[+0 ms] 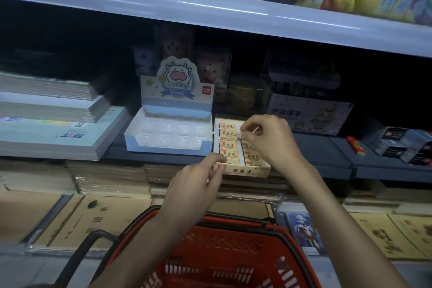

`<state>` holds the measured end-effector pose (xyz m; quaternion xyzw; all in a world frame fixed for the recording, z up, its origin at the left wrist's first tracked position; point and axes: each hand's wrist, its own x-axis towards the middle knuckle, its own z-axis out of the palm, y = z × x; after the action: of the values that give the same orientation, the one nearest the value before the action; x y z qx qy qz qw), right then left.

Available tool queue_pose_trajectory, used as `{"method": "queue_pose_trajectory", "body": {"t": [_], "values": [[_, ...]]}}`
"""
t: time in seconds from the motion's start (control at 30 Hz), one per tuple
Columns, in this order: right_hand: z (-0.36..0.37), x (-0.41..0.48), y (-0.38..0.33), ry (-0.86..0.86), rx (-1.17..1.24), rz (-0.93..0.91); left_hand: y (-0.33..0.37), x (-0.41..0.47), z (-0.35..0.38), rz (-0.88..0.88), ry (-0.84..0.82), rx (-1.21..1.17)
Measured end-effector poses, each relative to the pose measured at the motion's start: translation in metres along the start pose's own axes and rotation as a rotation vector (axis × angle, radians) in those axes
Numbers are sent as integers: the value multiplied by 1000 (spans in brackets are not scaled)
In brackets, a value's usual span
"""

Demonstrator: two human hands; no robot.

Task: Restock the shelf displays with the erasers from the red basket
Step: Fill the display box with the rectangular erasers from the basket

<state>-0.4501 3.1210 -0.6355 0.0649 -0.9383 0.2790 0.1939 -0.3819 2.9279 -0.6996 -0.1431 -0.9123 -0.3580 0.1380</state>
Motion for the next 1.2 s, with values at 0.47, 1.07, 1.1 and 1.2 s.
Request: {"method": "queue_pose_trajectory", "body": {"t": [0.47,1.07,1.1,1.2], "values": [[-34,-70,-64,-201,458,85,22,1,-41,-442,-6,-1768],[-9,-76,-73,-478,653,155,26,-2,-37,-306,-137,-1460],[-15,-69,-68,-427,581,138,25,-2,-38,-296,-129,-1442],[-36,-46,-47,-190,458,195,25,-3,-39,-255,-33,-1251]]}}
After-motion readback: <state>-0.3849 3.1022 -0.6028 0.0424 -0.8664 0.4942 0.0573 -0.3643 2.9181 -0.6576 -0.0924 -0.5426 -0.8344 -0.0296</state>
